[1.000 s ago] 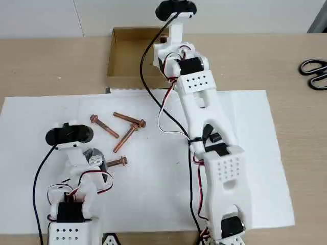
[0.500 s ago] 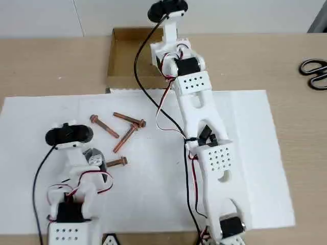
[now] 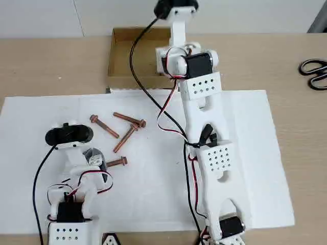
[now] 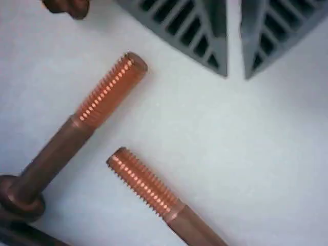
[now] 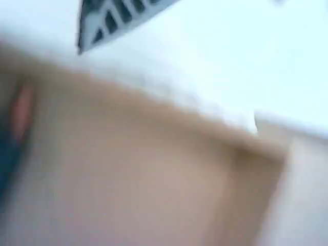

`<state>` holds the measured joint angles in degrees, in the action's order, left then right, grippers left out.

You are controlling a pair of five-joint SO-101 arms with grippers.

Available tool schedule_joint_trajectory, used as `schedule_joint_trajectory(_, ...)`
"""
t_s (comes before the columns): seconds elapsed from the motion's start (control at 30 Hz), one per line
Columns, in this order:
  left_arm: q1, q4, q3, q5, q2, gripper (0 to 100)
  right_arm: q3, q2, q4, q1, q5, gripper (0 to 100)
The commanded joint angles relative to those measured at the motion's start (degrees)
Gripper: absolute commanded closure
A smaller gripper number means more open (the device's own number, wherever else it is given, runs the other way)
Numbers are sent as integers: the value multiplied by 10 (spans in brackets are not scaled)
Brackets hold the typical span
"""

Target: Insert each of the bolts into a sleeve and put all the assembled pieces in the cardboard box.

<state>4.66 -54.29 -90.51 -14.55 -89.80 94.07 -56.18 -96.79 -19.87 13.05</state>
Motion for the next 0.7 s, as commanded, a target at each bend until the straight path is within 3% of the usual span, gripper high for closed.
schedule_joint_trajectory(0.0, 0, 10, 1, 4, -4, 994, 19, 31, -29, 6, 72, 811)
schedule_joint_trajectory(0.37, 0, 10, 1, 4, -4, 994, 15, 66, -34, 7, 76, 811)
schedule_joint_trajectory(0.67, -1, 10, 1, 4, -4, 994, -192, 158, -30, 18, 138, 811)
